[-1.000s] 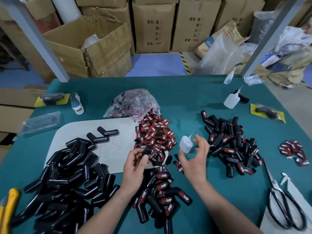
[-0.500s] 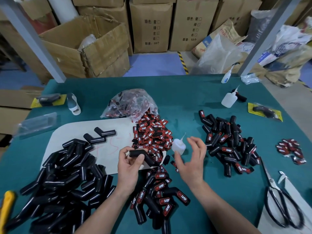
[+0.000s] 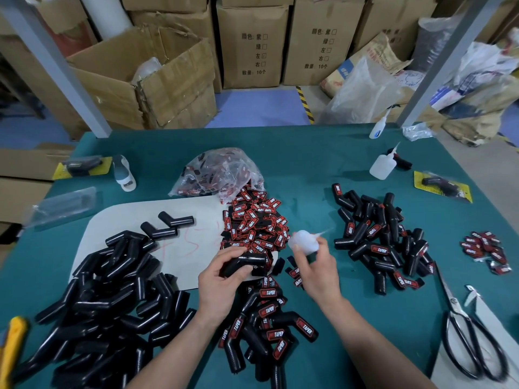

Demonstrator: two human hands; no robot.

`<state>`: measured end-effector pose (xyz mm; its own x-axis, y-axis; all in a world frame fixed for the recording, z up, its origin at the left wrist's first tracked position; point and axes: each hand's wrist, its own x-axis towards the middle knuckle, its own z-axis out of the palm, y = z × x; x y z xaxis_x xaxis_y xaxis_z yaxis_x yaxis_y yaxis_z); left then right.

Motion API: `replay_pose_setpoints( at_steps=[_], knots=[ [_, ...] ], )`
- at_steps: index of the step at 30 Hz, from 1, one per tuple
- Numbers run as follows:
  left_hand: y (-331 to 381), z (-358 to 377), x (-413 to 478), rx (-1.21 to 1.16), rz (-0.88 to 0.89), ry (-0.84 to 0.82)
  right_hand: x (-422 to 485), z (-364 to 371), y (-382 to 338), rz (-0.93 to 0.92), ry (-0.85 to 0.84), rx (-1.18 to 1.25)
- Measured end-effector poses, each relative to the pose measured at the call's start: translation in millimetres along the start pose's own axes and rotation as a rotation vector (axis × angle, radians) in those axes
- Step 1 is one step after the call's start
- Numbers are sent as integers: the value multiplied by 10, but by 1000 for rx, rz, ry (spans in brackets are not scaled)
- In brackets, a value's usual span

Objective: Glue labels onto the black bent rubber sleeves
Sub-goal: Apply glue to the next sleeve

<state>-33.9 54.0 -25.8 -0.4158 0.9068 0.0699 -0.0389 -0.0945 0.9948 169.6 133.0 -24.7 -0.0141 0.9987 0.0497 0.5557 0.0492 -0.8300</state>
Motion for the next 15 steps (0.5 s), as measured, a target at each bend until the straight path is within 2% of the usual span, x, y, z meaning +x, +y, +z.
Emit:
replay_pose_setpoints(
  at_steps=[3, 6, 12, 15],
  knots=[
    [-2, 5, -12, 1, -4, -8, -66, -19, -13, -104, -57, 72],
    [4, -1, -7, -4, -5, 5, -34, -32, -73, -275, -14, 137],
    [15, 12, 1, -7, -45, 19, -2, -154, -134, -140, 133, 585],
    [0, 10, 14, -38, -97, 16, 38, -213, -81, -58, 79, 807]
  ],
)
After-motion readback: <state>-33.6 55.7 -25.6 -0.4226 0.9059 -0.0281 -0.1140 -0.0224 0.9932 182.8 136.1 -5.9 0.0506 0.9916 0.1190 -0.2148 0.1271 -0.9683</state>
